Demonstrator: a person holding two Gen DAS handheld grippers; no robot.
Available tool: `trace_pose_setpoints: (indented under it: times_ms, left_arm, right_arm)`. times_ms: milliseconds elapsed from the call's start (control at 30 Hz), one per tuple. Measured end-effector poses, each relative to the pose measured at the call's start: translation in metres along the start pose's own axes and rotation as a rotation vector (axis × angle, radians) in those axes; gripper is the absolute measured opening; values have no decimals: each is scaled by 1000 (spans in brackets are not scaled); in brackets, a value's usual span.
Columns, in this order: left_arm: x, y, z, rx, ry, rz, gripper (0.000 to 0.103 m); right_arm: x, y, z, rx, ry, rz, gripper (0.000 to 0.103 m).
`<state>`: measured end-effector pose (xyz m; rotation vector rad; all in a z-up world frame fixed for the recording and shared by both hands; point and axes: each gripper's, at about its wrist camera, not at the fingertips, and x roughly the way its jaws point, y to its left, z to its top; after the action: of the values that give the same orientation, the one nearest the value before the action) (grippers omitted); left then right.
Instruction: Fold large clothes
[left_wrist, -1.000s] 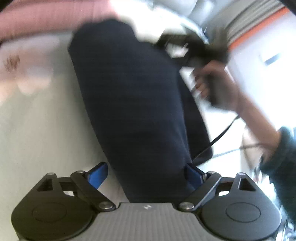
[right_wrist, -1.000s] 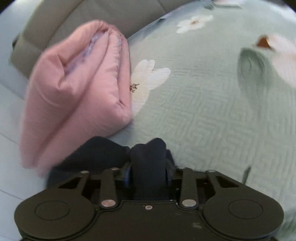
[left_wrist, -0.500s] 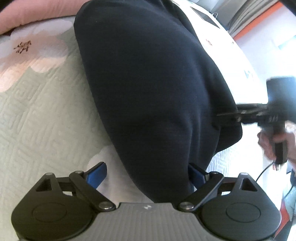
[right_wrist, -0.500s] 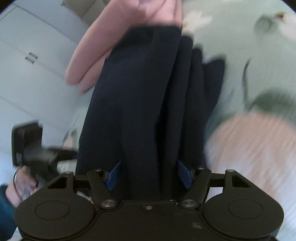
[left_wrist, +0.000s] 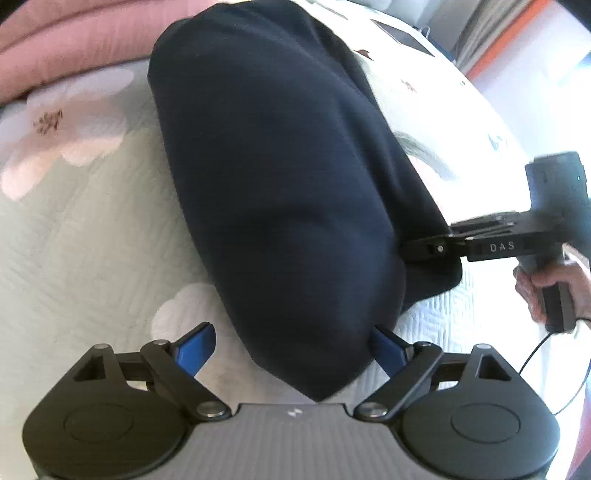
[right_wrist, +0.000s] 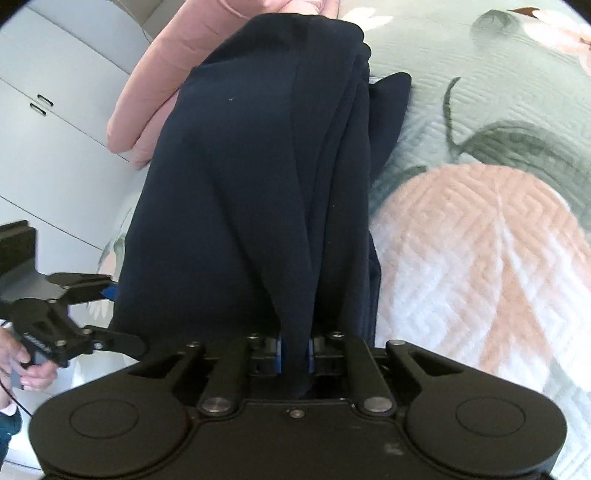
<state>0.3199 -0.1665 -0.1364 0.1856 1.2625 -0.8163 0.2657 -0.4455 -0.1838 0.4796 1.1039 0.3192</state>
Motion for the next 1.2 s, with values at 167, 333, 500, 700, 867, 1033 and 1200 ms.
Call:
trace_pose_setpoints:
  times_ms: [167,333,500,700,867,1033,1200]
  left_arm:
    - [-4,-21,-3,53,16,104,92]
    - [-12,-34,-14,107,51,163,92]
    - [-27,-38,-19,110,51,164,92]
    - [-45,-37,-15,80,3,144,92]
    - [-82,-11,-2,-69,-161,37,97]
    - [-78,44,23,-263,-258,78,96]
    - [-38,80,48,-338,-237,-61,93]
  right_arm:
    - [-3,13,5,-20,23,-50,33]
    - [-6,30,9,-62,20,-109,76]
    - [-19,50,27,-75,-75,-202,80]
    - [-10,59,69,-69,-201,-145,93]
    - [6,32,97,46,-243,-75,95]
    - [16,36,102,8,-244,-93,95]
    - [37,47,108,-105,-183,-176,98]
